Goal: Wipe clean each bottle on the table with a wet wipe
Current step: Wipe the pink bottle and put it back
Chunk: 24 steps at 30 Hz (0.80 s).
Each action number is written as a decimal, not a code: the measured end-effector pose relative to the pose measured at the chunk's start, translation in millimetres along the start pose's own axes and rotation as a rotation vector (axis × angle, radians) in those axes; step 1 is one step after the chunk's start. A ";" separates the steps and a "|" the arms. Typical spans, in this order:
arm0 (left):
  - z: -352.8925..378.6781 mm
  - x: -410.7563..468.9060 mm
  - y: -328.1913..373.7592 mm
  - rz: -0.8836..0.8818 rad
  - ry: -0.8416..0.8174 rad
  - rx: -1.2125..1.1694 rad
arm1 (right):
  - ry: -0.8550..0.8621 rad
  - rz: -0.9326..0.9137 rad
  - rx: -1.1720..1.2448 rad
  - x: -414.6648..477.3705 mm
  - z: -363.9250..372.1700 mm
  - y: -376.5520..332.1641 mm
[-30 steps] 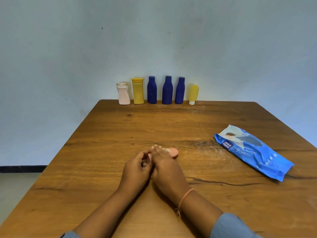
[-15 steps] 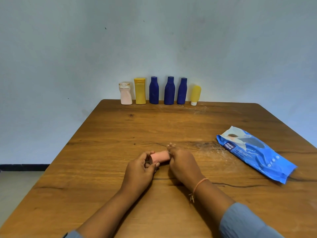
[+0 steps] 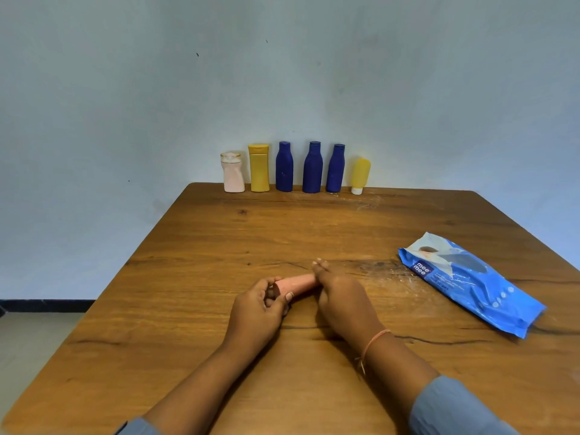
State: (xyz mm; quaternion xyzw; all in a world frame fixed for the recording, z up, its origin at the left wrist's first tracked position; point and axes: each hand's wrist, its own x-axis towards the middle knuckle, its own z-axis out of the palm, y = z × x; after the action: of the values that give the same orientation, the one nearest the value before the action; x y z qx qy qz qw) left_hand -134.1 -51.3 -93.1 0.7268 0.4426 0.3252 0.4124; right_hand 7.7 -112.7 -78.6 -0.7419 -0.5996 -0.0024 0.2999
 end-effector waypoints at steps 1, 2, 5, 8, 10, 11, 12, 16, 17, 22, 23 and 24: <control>0.0 0.1 0.0 -0.002 0.003 -0.002 | 0.006 0.033 0.019 1.8 -2.4 1.4; 0.0 -0.1 0.3 -0.004 0.005 -0.003 | 0.018 0.048 0.029 2.7 -2.5 2.0; -0.6 0.1 0.6 0.001 0.010 0.014 | 0.021 -0.028 0.034 -3.6 2.9 -13.4; -3.7 -1.6 2.3 0.019 0.031 0.064 | -0.060 -0.196 0.079 -12.5 21.7 -42.7; -5.6 -2.7 2.8 0.012 0.039 0.061 | -0.119 -0.236 0.065 -14.3 29.2 -49.0; -5.3 -2.2 1.6 0.009 0.045 0.059 | -0.123 -0.239 0.048 -13.9 28.4 -45.2; -4.7 -1.3 0.6 0.006 0.048 0.057 | -0.119 -0.238 0.035 -13.0 26.5 -38.6; -0.9 1.4 0.2 -0.032 0.020 0.000 | -0.055 -0.116 0.014 -6.6 8.5 -9.5; -0.3 1.6 0.2 -0.035 0.018 -0.014 | -0.030 -0.066 0.023 -3.1 4.4 -5.6; -0.4 1.6 0.8 -0.029 0.026 -0.001 | 0.035 0.055 0.076 6.2 0.8 -7.1; -0.6 1.5 0.9 -0.027 0.026 0.003 | 0.035 0.026 0.056 3.7 2.3 -11.1; -1.0 1.4 1.0 -0.022 0.028 0.016 | 0.028 -0.021 0.048 0.8 5.0 -16.5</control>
State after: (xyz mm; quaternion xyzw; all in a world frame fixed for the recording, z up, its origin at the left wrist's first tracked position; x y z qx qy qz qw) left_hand -133.9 -50.0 -91.6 0.7205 0.4587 0.3276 0.4039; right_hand -8.6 -108.1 -75.2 -0.7281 -0.6029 -0.0015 0.3262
